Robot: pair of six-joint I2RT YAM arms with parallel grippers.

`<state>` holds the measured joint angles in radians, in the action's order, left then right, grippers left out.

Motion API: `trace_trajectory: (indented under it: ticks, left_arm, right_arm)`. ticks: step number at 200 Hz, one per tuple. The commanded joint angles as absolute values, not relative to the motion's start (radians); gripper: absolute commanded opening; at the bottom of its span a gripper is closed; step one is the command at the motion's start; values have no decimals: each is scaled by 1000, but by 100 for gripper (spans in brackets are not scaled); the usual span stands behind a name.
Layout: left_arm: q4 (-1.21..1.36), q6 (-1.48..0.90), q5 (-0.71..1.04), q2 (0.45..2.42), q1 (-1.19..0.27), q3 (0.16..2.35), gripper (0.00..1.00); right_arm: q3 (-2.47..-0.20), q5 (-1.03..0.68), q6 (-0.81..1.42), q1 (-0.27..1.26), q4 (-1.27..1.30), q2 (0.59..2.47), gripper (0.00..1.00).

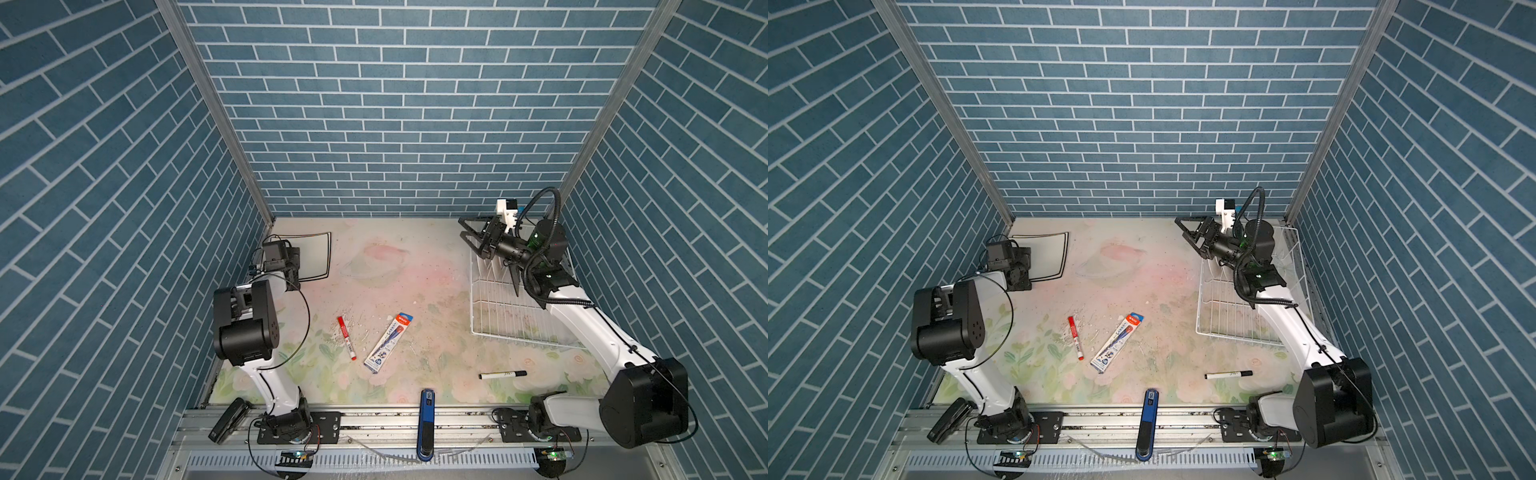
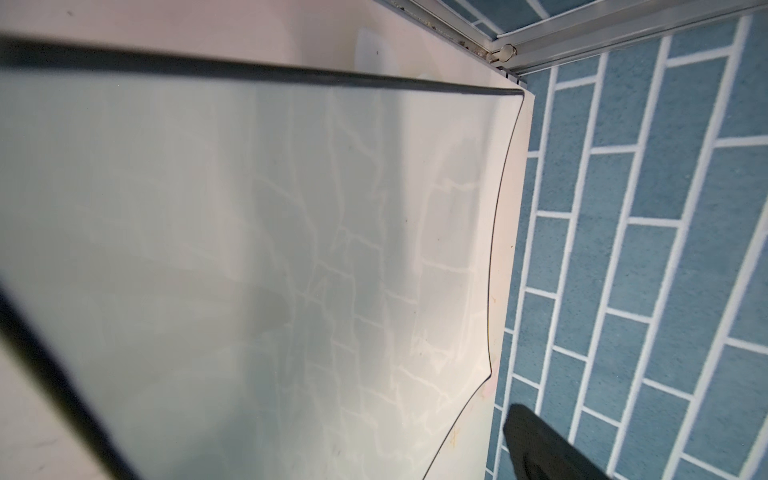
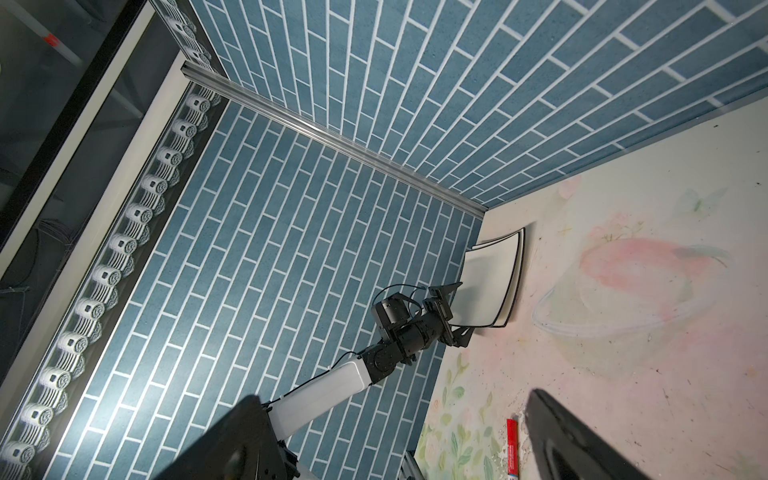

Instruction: Unload the plates from the dish rack

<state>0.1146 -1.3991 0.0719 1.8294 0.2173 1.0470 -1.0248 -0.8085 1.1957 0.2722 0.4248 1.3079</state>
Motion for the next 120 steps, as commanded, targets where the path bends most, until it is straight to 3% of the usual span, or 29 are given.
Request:
trace_trajectory:
  ticks: [1,120]
  left_arm:
    - [28,-1378,52,1794,212,1069,100]
    - [-140,-1331,17,1789,213,1143,100]
  right_arm:
    - [-1058,-801,1152,268,423,1278,99]
    - [-1058,-802,1149,268,401,1249,99]
